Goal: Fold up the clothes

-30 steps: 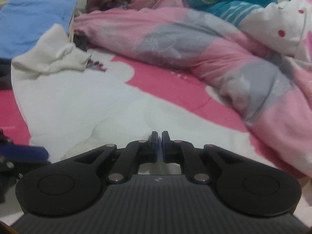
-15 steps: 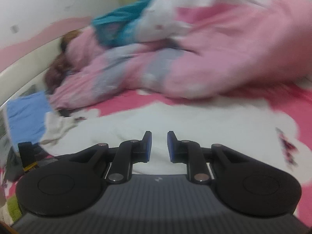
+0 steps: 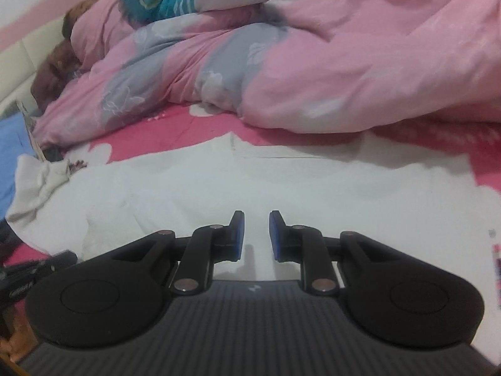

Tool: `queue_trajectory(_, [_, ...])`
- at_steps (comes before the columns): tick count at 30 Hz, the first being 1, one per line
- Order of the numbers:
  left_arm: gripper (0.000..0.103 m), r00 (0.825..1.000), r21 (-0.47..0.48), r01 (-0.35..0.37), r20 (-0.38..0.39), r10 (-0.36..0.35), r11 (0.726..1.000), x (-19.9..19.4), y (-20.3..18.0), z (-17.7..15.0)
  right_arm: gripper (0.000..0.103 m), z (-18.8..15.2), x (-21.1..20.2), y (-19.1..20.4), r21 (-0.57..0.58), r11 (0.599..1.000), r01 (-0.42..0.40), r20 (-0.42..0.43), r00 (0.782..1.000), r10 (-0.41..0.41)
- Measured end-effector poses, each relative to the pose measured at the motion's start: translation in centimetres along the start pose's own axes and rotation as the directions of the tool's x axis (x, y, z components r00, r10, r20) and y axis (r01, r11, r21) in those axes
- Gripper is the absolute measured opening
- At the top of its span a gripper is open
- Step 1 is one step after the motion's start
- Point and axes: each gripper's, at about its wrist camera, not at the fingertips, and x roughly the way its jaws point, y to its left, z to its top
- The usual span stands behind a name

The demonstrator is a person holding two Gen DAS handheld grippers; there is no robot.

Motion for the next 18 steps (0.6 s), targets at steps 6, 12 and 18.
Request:
queue_trajectory(6, [0.06,0.999,0.067,-0.029,-0.034,0.032,0.997,2.1,-1.7,0.1,0.017,-4.4,-3.2,-1.5,0.057,0.996,-0.073,0.054,0.996,0.07])
queue_trajectory(12, [0.007,0.993,0.07,-0.088,-0.067,0.093,0.994,4.0,-2.3,0.7,0.017,-7.7,-5.3,-5.3,0.174,0.982,-0.07,0.105,0.993,0.052])
queue_trajectory(18, [0.006,0.992,0.024,-0.113,-0.044,0.114,0.993,0.9,-1.7,0.9,0.017,-8.4,-5.9,-7.5,0.23,0.971,-0.065,0.129,0.991,0.035])
